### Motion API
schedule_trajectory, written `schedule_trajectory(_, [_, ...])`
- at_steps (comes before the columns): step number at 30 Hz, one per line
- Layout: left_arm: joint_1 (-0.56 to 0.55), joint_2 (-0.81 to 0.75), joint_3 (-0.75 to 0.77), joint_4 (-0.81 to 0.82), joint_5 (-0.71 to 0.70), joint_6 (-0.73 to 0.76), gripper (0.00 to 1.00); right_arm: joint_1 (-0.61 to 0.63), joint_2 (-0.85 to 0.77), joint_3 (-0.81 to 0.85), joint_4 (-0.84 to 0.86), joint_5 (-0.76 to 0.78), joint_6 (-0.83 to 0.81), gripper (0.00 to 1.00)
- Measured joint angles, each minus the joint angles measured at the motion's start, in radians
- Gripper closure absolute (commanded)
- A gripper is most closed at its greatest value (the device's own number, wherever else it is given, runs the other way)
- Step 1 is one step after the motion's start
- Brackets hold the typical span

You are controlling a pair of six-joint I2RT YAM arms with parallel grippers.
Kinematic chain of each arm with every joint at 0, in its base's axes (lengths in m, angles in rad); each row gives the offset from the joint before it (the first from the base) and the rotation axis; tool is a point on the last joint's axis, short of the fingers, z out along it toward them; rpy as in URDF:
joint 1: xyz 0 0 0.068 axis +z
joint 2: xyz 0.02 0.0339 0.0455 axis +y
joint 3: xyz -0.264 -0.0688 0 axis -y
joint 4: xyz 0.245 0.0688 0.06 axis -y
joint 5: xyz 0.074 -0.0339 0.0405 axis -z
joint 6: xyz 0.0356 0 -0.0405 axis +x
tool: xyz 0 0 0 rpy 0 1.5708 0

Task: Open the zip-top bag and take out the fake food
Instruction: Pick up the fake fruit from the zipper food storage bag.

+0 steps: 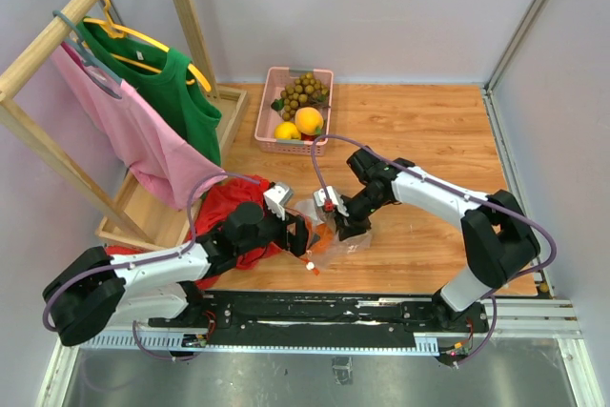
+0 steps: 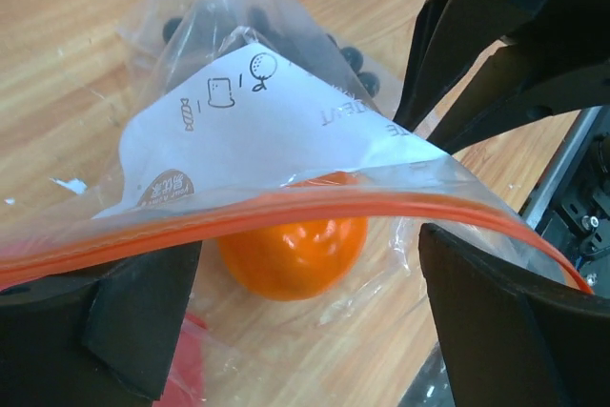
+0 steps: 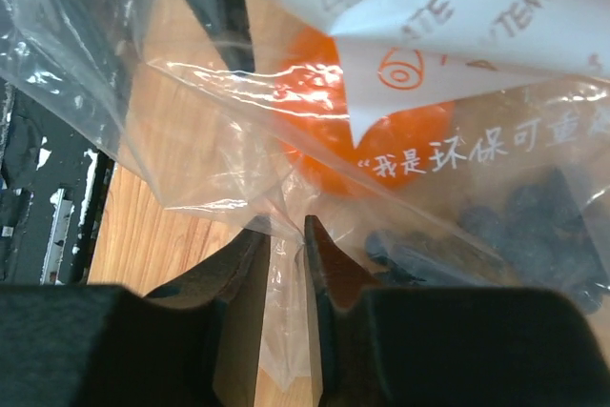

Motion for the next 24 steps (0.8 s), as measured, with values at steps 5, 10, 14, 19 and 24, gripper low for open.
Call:
schedule_trajectory(5, [0.000,-0.066,-0.075,0.084,-0.008,0.072,0.04,-0.008,-0.011,0.000,-0.024,-0.033,-0.023,0.72])
schedule_trajectory(10, [-0.001,-0.058,-0.129,0.113,0.055,0.169,0.11,-0.012,-0.014,0.000,-0.030,-0.043,-0.034,0.71])
schedule_trajectory(14, [-0.010,-0.046,-0.131,0.129,0.094,0.320,0.12,-0.012,-0.005,0.002,-0.038,-0.043,-0.037,0.71])
schedule_trajectory(19, [-0.012,-0.005,-0.125,0.138,0.107,0.480,0.13,-0.012,0.049,0.038,-0.050,-0.036,-0.022,0.74])
schedule_trajectory(24, [-0.012,0.089,-0.111,0.158,0.109,0.574,0.12,-0.012,0.091,0.089,-0.042,-0.014,0.047,0.83])
